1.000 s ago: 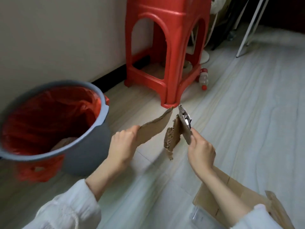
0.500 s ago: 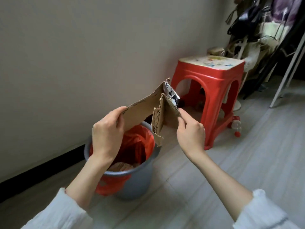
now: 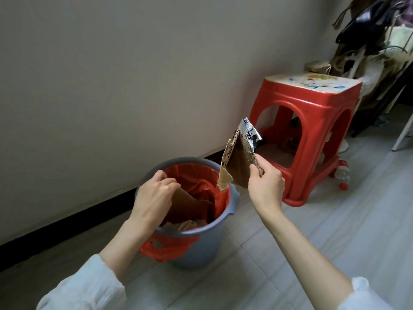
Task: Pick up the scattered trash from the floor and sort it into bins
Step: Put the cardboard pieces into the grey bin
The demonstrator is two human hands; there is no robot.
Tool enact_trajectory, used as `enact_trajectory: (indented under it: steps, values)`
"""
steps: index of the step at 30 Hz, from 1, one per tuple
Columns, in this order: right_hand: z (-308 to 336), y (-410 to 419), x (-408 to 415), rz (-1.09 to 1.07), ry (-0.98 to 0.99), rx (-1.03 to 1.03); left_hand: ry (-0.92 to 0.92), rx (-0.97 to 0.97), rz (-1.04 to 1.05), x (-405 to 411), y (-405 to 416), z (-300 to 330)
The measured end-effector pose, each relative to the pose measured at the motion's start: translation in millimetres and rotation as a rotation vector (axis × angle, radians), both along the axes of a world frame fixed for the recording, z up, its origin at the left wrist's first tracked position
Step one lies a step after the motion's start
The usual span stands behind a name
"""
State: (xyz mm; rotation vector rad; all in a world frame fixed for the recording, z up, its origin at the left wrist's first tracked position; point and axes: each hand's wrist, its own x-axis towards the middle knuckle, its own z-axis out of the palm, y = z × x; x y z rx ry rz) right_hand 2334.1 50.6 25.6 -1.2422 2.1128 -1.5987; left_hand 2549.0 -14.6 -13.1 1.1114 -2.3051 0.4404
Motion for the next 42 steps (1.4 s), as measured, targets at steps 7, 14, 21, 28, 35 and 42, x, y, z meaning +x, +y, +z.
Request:
enact_trajectory:
  steps: [7, 14, 21, 28, 35, 42]
  values:
    - [-1, 1, 6, 0.108, -0.054, 0.015, 0.206, 0.481, 0.018, -14, 1, -31]
    - [-15, -27, 22, 0.377, 0.020, 0.057, 0.351, 0.432, 0.265, 34, -3, -56]
    - [-57, -72, 59, 0.641, 0.815, 0.673, 0.568, 0.571, 0.276, 33, 7, -75]
    - [-107, -112, 84, 0.760, 1.026, 0.966, 0.665, 0.541, 0.279, 32, 8, -81]
    - [-140, -142, 97, 0.998, 0.893, 1.309, 0.648, 0.505, 0.307, 29, 8, -81]
    - [-128, -137, 89, 1.074, 0.713, 1.236, 0.578, 0.511, 0.360, 29, 9, -81]
